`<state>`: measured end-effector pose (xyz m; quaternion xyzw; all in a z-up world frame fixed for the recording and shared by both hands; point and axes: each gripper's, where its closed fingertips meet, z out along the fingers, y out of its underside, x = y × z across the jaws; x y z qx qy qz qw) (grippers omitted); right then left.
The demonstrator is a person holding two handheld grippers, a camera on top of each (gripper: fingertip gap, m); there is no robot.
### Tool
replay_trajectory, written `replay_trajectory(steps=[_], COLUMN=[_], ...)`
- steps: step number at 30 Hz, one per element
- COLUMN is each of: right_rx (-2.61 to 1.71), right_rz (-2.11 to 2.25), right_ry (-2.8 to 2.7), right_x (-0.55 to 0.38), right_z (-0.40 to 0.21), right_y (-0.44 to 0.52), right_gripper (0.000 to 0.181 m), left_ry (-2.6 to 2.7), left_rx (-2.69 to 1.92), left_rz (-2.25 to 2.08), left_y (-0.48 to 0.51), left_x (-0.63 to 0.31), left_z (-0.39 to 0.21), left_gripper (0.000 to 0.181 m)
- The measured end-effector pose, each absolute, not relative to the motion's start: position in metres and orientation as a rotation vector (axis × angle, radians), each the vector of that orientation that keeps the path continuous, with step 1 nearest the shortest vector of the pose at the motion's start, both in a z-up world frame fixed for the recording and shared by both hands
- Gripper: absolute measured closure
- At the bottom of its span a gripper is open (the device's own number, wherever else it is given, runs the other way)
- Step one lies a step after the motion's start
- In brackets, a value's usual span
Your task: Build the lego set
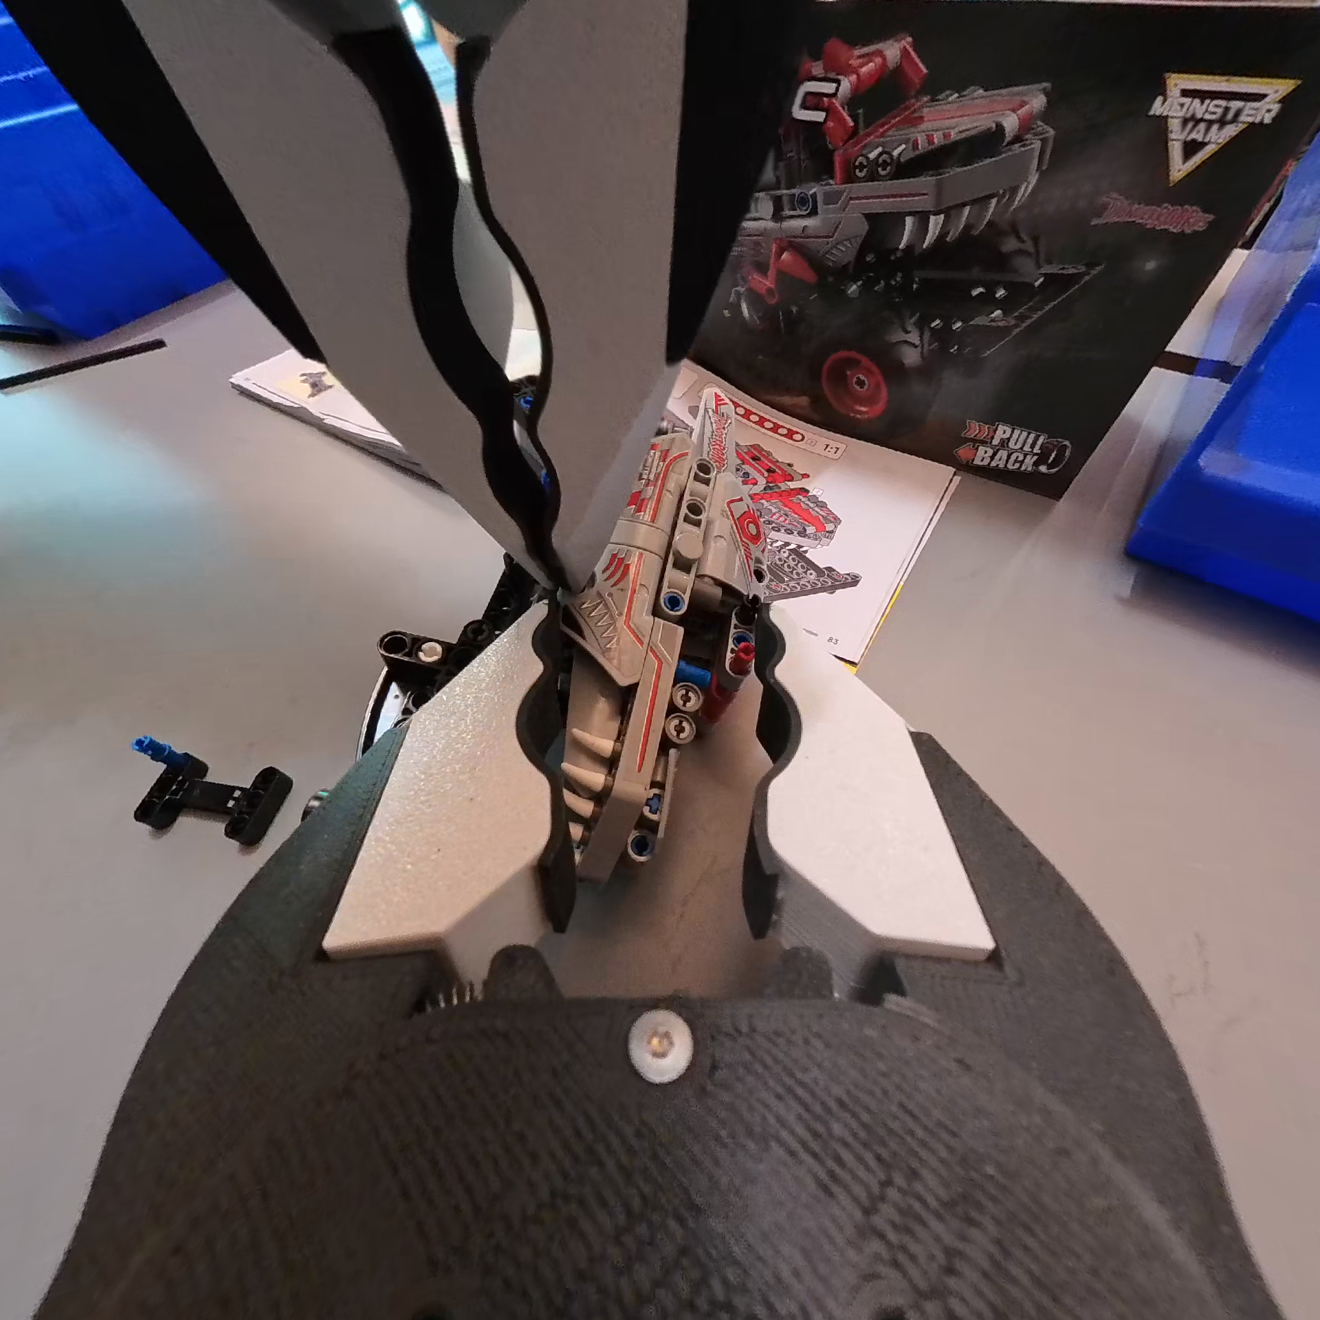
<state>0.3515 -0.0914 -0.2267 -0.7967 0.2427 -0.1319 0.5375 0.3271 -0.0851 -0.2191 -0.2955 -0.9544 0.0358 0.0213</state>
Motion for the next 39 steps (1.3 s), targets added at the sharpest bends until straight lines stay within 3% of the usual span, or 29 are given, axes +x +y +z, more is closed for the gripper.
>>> replay_trajectory(steps=[39], right_rx=[-1.908], right_rz=[-0.333], right_ry=[0.560], right_x=[0.3497], right_z=[-0.2271], right_y=[-0.0908], right_gripper=[0.128], left_ry=[-3.008], left_rx=[-0.897], left_rz=[0.014], left_y=[-0.0848], left_x=[0.3262], left_z=[-0.2207], left_gripper=[0.181])
